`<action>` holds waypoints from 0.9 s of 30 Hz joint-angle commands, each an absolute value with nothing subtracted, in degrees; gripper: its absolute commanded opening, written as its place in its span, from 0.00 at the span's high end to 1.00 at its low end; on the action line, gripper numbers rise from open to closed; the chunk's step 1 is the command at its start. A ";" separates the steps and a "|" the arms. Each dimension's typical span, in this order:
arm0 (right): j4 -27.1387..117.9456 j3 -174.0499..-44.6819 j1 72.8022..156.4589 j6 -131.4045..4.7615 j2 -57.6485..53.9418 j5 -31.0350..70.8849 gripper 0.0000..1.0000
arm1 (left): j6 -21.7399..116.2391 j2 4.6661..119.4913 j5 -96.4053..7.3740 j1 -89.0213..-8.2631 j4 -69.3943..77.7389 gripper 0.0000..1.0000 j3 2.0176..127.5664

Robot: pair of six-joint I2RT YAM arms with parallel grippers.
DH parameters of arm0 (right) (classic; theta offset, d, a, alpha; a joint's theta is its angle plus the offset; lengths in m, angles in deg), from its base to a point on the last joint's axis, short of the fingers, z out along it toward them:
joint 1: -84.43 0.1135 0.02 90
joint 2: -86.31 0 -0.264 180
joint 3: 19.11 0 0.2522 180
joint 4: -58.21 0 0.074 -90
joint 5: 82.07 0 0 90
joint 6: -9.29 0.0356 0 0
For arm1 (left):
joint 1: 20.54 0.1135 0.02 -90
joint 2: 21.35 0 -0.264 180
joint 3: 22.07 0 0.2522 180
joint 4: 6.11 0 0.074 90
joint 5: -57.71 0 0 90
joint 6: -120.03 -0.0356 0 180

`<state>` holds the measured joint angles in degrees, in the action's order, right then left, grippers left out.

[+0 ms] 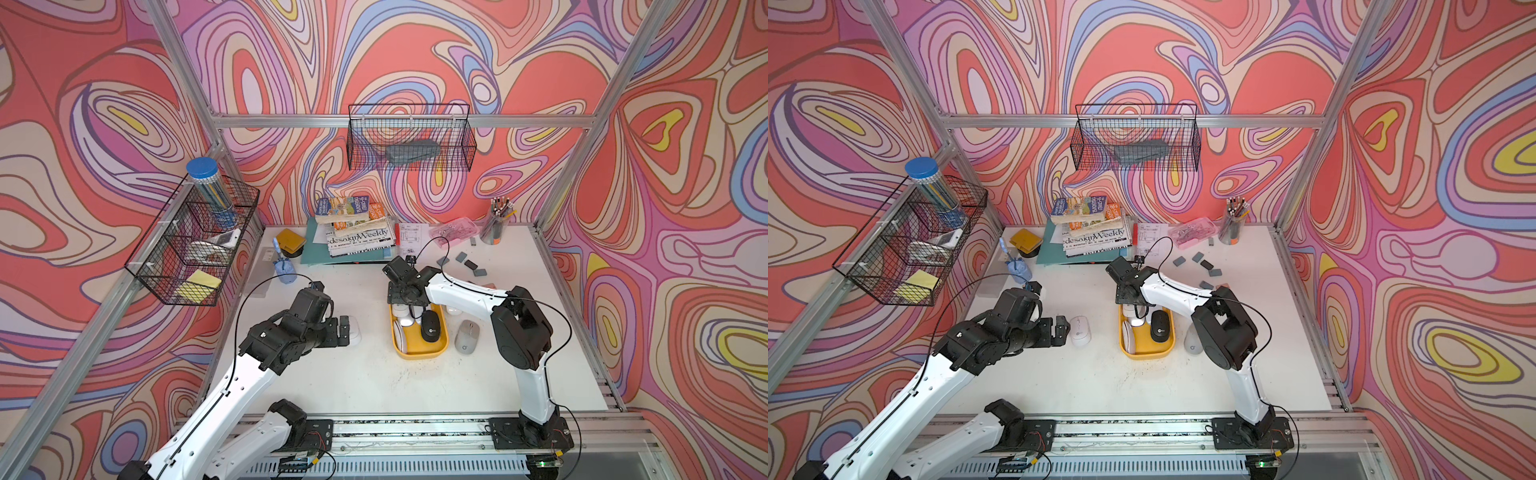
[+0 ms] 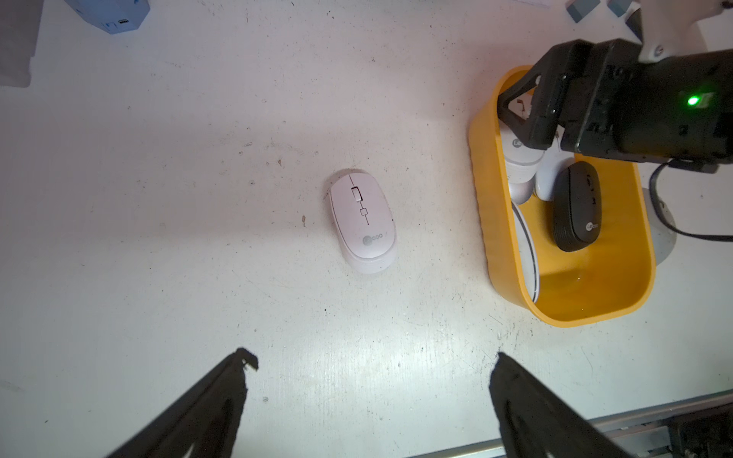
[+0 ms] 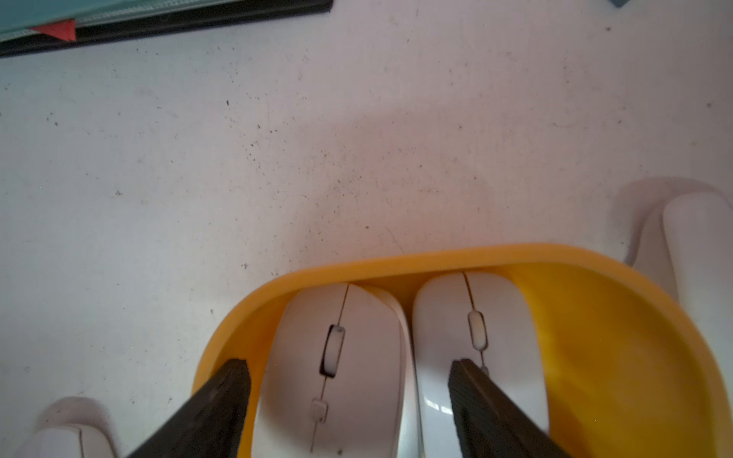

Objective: Take out the mouse from the storage box
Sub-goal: Pick up the mouse from the storage box.

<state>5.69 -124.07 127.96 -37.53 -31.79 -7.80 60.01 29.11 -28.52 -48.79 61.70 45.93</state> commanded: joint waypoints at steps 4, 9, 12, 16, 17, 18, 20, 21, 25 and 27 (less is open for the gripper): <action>4.57 -123.92 127.71 -36.67 -33.96 -6.26 0.19 | 59.56 28.75 -29.21 -48.81 61.09 0.01 45.30; 4.87 -123.40 127.69 -36.56 -34.38 -4.28 0.20 | 59.65 28.57 -29.13 -48.77 61.07 0.01 45.30; 4.62 -123.57 127.73 -36.84 -34.79 -3.73 0.21 | 59.60 28.57 -29.12 -48.81 61.09 0.01 45.30; 4.80 -122.99 127.74 -36.98 -34.16 -3.59 0.25 | 59.64 28.75 -29.03 -48.84 61.08 0.01 45.30; 4.90 -122.75 127.73 -37.01 -34.01 -3.52 0.26 | 59.58 28.74 -29.03 -48.77 61.09 0.01 45.30; 4.86 -122.49 127.70 -37.09 -33.60 -3.49 0.27 | 59.56 28.68 -29.02 -48.78 61.09 0.01 45.30; 5.00 -121.85 127.75 -37.14 -32.68 -3.48 0.29 | 59.56 28.79 -28.92 -48.77 61.00 0.01 45.40; 4.72 -121.45 127.68 -37.12 -32.15 -4.09 0.30 | 59.54 28.83 -28.95 -48.79 61.00 0.01 45.39; 3.58 -119.90 127.74 -38.07 -30.13 -6.02 0.30 | 59.52 28.93 -28.98 -48.78 61.00 0.01 45.39; 3.08 -118.75 127.71 -38.52 -29.34 -6.97 0.30 | 59.56 28.86 -28.95 -48.78 61.00 0.01 45.39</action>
